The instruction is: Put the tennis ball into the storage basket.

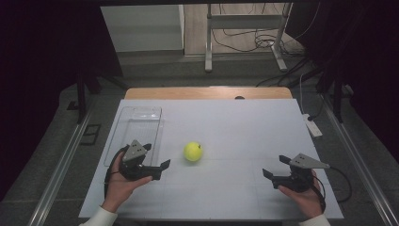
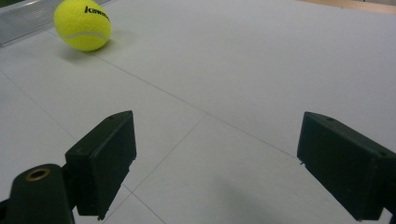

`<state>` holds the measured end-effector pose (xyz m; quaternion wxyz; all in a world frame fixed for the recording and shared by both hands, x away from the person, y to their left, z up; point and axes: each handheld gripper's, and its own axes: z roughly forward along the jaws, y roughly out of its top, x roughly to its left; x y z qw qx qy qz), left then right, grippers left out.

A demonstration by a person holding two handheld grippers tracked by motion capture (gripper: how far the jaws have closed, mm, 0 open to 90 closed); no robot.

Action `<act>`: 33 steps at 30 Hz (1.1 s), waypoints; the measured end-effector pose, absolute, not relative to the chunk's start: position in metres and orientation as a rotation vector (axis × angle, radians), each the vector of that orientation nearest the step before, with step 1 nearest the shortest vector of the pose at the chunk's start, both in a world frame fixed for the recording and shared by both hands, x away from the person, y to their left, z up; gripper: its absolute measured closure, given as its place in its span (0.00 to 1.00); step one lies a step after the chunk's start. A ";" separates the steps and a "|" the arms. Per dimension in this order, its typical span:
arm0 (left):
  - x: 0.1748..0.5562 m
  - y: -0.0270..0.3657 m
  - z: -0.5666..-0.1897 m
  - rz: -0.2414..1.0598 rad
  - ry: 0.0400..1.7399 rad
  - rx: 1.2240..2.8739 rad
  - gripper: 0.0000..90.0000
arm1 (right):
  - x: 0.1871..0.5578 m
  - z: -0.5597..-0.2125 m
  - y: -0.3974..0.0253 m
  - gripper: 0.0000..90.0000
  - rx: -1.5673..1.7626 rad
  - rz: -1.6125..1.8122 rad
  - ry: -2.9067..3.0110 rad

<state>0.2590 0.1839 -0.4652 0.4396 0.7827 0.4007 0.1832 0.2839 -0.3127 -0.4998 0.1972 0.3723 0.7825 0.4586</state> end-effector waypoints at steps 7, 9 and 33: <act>0.264 0.177 -0.464 0.453 0.981 1.968 0.10 | 0.285 -0.501 -0.312 0.14 1.045 1.280 2.197; 0.265 0.175 -0.463 0.449 0.977 1.973 0.10 | 0.285 -0.501 -0.312 0.14 1.044 1.283 2.197; 0.285 0.160 -0.455 0.413 0.976 2.021 0.10 | 0.294 -0.504 -0.312 0.14 1.047 1.298 2.207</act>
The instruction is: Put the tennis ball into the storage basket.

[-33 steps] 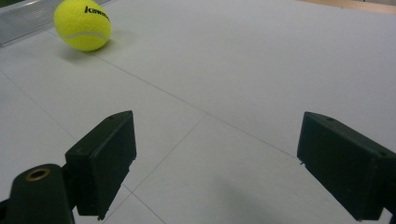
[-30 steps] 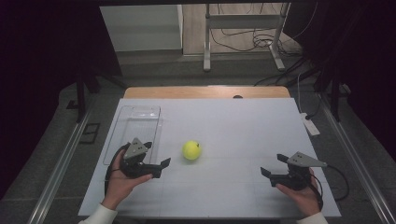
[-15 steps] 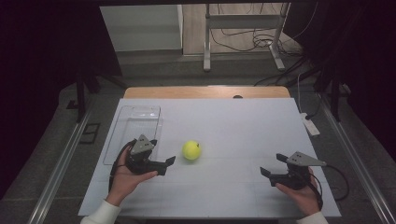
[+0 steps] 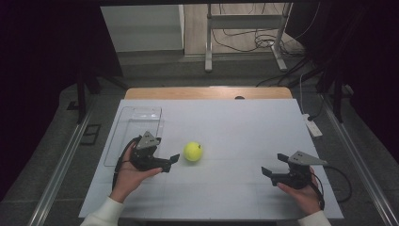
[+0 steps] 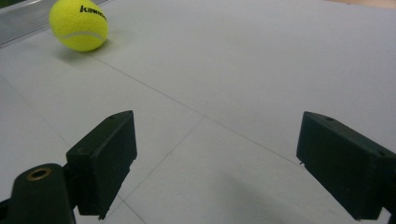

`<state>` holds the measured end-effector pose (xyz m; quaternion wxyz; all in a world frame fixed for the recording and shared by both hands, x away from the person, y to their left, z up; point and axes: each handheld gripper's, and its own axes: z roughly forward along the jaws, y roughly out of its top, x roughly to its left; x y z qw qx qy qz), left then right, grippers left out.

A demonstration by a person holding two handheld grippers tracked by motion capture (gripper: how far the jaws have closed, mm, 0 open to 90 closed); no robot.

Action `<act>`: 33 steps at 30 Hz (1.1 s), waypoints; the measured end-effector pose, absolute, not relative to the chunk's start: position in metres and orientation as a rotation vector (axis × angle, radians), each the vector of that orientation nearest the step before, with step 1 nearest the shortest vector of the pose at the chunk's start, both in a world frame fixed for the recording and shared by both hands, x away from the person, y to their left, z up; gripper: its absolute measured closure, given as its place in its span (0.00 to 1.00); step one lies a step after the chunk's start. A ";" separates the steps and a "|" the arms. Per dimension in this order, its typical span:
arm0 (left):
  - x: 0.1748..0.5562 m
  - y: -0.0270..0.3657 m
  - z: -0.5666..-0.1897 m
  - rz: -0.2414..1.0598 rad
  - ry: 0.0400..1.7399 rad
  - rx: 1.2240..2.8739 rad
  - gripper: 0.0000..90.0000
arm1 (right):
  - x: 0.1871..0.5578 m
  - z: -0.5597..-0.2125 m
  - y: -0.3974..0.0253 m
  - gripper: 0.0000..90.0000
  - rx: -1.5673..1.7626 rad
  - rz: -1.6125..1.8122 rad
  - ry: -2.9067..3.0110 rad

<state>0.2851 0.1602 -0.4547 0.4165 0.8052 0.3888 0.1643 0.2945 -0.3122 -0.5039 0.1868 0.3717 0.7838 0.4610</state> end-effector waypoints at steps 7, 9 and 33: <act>0.288 0.151 -0.457 0.400 0.960 2.066 0.10 | 0.290 -0.502 -0.310 0.14 1.031 1.291 2.212; 0.288 0.149 -0.457 0.393 0.962 2.076 0.10 | 0.289 -0.502 -0.310 0.14 1.025 1.295 2.213; 0.302 0.135 -0.456 0.367 0.943 2.118 0.10 | 0.289 -0.503 -0.309 0.14 1.028 1.274 2.215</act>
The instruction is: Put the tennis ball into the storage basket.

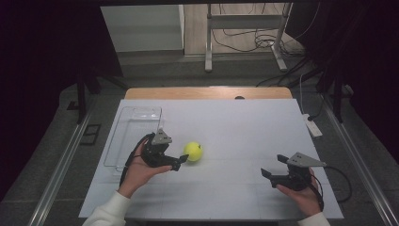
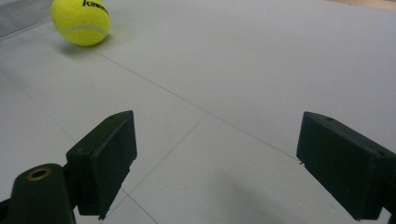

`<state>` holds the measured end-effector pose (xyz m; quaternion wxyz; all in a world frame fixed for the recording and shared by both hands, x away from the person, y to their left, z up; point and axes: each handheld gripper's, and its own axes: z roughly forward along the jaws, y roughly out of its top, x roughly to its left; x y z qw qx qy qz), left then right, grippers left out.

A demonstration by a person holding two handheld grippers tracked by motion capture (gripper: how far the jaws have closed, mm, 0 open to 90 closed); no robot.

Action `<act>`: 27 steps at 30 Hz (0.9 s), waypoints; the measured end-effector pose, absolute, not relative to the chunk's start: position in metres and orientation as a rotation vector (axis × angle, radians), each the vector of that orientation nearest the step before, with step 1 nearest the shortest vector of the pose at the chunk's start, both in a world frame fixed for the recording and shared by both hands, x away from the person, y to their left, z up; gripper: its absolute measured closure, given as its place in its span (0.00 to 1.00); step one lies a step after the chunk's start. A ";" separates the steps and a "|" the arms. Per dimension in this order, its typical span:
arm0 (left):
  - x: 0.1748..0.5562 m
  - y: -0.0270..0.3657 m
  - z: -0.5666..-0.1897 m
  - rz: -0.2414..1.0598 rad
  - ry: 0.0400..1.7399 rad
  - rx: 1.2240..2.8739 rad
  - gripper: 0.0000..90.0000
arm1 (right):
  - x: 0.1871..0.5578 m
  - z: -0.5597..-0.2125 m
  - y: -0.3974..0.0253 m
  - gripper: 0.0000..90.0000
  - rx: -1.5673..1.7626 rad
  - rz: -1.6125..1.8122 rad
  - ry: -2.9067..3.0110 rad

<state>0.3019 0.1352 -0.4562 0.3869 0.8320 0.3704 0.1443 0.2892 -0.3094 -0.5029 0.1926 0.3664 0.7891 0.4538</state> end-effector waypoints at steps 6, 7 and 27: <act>0.307 0.131 -0.457 0.360 0.938 2.128 0.10 | 0.290 -0.503 -0.309 0.14 1.023 1.272 2.218; 0.308 0.131 -0.457 0.359 0.937 2.130 0.10 | 0.290 -0.503 -0.309 0.14 1.023 1.272 2.218; 0.326 0.114 -0.458 0.316 0.930 2.166 0.10 | 0.290 -0.504 -0.308 0.14 1.022 1.264 2.220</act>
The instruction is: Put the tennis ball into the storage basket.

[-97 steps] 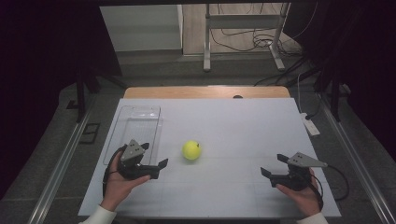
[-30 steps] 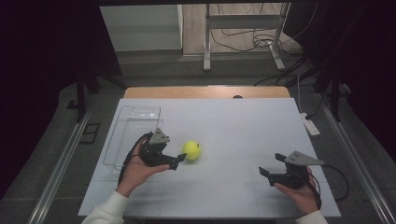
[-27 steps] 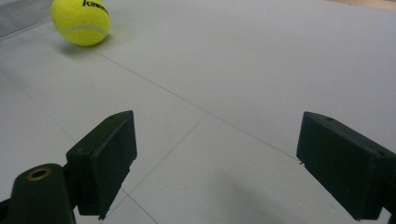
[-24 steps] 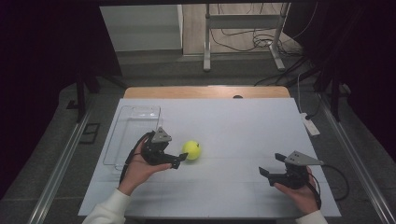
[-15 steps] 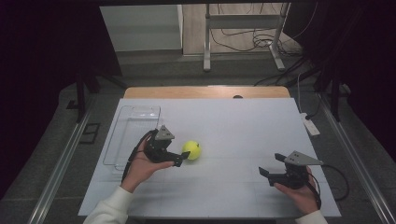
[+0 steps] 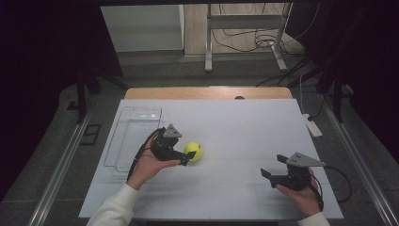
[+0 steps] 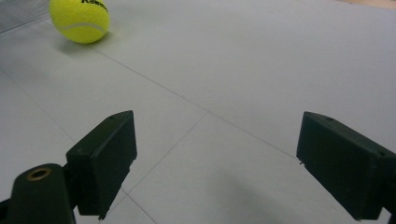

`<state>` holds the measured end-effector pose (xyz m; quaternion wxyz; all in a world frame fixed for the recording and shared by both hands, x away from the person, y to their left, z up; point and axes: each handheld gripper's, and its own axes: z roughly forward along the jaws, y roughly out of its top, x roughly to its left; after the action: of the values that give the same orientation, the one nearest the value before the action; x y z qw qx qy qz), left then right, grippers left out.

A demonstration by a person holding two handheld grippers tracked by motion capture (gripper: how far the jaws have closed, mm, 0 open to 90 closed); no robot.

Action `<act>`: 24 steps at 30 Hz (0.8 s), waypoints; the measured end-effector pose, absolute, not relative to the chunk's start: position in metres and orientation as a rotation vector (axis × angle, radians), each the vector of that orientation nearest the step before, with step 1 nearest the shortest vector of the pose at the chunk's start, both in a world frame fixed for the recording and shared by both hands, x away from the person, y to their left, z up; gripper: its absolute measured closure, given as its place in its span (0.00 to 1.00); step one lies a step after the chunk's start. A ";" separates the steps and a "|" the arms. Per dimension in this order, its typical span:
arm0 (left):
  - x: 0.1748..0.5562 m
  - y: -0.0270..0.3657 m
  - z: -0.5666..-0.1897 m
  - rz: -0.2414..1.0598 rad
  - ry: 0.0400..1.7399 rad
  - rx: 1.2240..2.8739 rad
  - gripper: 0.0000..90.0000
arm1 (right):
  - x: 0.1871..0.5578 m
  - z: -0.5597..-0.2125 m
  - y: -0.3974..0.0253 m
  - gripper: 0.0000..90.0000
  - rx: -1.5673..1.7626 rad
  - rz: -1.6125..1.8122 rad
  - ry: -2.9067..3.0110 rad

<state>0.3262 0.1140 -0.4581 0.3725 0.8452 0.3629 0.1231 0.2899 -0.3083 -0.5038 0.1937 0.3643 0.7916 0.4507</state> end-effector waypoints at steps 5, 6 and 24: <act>0.331 0.111 -0.458 0.305 0.938 2.171 0.10 | 0.290 -0.504 -0.308 0.14 1.023 1.265 2.220; 0.332 0.111 -0.458 0.307 0.937 2.172 0.10 | 0.290 -0.504 -0.308 0.14 1.023 1.264 2.221; 0.350 0.102 -0.463 0.268 0.963 2.198 0.09 | 0.290 -0.504 -0.308 0.14 1.021 1.257 2.225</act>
<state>0.3499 0.1020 -0.4634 0.3557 0.8507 0.3728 0.1037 0.2903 -0.3079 -0.5038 0.1937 0.3641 0.7932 0.4480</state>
